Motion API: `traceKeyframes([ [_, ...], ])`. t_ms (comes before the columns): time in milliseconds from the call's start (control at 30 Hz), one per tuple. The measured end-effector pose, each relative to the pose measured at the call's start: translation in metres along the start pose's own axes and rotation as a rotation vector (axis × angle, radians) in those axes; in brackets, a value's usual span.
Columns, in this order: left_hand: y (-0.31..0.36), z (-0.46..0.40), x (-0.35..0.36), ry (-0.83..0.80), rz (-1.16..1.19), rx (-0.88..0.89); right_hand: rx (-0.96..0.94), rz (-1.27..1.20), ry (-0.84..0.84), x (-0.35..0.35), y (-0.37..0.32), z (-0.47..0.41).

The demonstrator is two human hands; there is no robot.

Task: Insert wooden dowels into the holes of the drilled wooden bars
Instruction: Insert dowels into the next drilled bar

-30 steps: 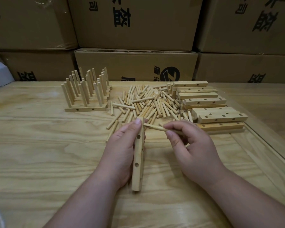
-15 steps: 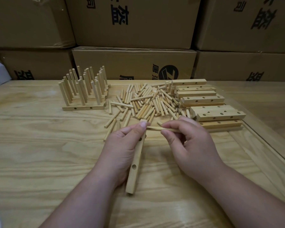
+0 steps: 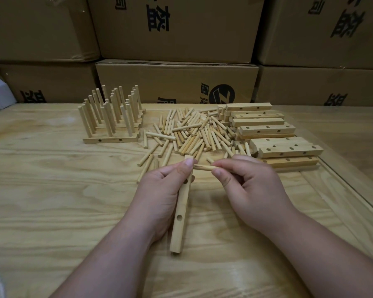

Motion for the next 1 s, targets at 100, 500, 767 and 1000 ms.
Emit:
traceKeyframes([
  [100,-0.002,-0.001,-0.001,0.006,0.018,-0.005,0.015,-0.013,-0.042,0.002,0.001,-0.004],
  [500,-0.004,-0.007,-0.01,0.032,-0.109,0.028,0.293,-0.286,-0.227,0.021,0.023,-0.004],
  [767,-0.002,-0.007,-0.006,0.008,-0.126,0.067,0.46,-0.381,-0.304,0.029,0.035,0.002],
  [1000,0.0,-0.004,-0.003,0.003,-0.127,0.063,0.379,-0.353,-0.16,0.022,0.027,0.001],
])
Point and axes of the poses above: each hand's wrist, its own z-axis away from the middle knuckle, its own x-axis out of the palm, y = z × x, the point moved 9 cm from there along -z, towards the middle knuckle, and after that the axes turned 15 degrees about z, right-handed, at the moved point
